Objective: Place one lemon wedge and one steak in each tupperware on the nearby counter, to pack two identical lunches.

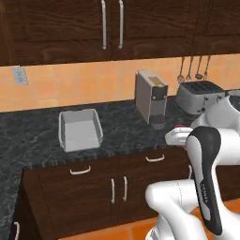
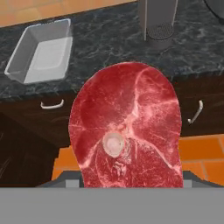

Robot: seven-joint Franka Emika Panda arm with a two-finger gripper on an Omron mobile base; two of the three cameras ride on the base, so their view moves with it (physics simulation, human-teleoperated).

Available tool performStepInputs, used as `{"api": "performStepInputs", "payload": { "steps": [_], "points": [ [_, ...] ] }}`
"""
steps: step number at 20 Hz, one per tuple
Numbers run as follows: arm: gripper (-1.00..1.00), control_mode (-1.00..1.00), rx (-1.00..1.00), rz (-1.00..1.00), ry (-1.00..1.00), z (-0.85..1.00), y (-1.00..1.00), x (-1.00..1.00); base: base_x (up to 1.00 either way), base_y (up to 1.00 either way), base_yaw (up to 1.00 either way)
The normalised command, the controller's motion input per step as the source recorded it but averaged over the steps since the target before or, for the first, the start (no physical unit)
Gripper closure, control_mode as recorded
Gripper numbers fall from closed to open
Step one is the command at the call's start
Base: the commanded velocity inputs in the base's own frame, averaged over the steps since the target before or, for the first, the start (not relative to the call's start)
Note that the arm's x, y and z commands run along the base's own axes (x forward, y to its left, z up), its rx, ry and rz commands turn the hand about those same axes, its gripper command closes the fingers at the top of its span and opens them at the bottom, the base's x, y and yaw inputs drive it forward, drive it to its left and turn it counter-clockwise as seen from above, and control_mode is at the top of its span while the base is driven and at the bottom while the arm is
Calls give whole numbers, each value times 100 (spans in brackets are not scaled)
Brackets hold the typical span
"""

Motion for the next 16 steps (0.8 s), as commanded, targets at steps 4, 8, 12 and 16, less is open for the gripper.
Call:
{"api": "performStepInputs", "payload": {
  "steps": [4,8,12,16],
  "points": [
    [100,100,0,0,0,0,0,0,88,91,0],
    [100,100,0,0,0,0,0,0,100,23,3],
    [100,100,0,0,0,0,0,0,47,67,3],
    [100,-100,-9,15,-8,-22,95,0,0,0,0]
  ]
}}
